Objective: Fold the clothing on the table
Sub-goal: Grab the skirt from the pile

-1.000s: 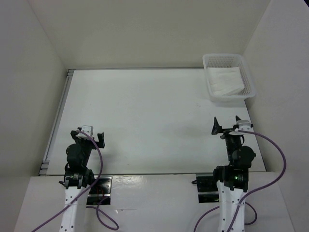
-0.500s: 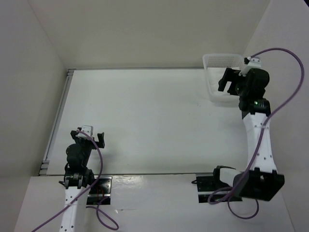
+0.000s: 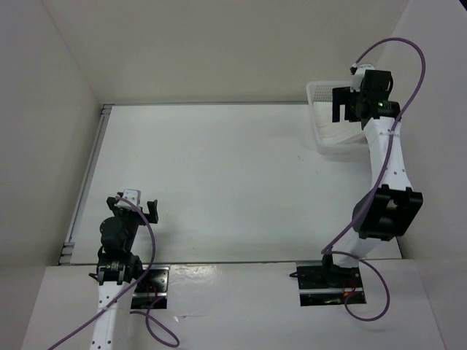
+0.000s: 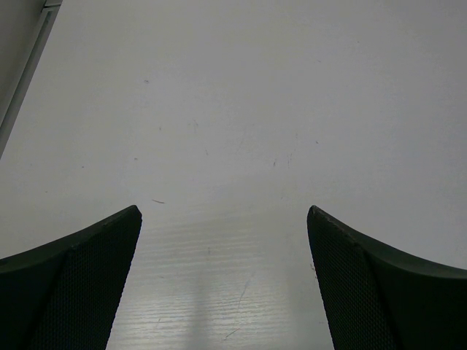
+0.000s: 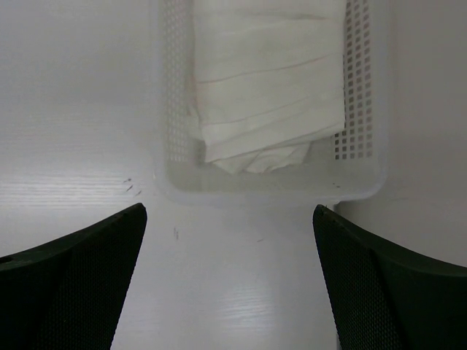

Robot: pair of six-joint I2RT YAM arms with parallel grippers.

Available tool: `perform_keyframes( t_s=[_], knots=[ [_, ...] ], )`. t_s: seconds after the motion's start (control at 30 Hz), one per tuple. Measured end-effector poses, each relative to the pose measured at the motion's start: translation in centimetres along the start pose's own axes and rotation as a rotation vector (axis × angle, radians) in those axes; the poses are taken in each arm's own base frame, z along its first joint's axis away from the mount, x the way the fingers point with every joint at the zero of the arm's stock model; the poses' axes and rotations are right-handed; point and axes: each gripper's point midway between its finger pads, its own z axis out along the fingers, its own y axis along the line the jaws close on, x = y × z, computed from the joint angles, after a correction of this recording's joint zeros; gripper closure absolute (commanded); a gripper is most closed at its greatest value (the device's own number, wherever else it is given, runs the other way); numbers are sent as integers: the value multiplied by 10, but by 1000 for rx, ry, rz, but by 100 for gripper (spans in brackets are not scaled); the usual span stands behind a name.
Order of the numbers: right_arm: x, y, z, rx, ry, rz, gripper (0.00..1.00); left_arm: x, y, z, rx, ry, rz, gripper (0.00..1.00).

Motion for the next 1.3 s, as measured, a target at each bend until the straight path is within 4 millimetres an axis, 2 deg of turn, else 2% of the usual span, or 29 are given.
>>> perform_keyframes(
  t_s=[0.1, 0.37, 0.5, 0.53, 0.67, 0.73, 1.0, 1.13, 1.2, 1.23, 1.27, 1.3],
  knots=[
    [-4, -5, 29, 16, 26, -22, 2, 0, 0, 0, 0, 0, 0, 0],
    [32, -6, 119, 26, 159, -27, 2, 0, 0, 0, -1, 0, 0, 0],
    [37, -10, 149, 33, 163, -17, 2, 0, 0, 0, -1, 0, 0, 0],
    [34, -15, 163, 44, 143, -4, 2, 0, 0, 0, -1, 1, 0, 0],
    [31, -23, 184, 58, 120, 9, 2, 0, 0, 0, -1, 1, 0, 0],
    [37, -24, 196, 63, 122, 11, 2, 0, 0, 0, -1, 1, 0, 0],
    [89, -19, 241, 62, 216, 8, 2, 0, 0, 0, -1, 0, 0, 0],
    [99, -21, 252, 80, 227, 4, 2, 0, 0, 0, -1, 0, 0, 0],
    [99, -22, 254, 88, 220, 0, 11, 0, 0, 0, -1, 0, 0, 0],
    [99, -23, 254, 92, 219, -1, 20, 0, 0, 0, -1, 0, 0, 0],
    [99, -24, 255, 95, 216, -7, 58, 0, 0, 0, -1, 0, 0, 0],
    [100, -24, 256, 95, 213, -14, 81, 0, 0, 0, -1, 0, 0, 0]
  ],
)
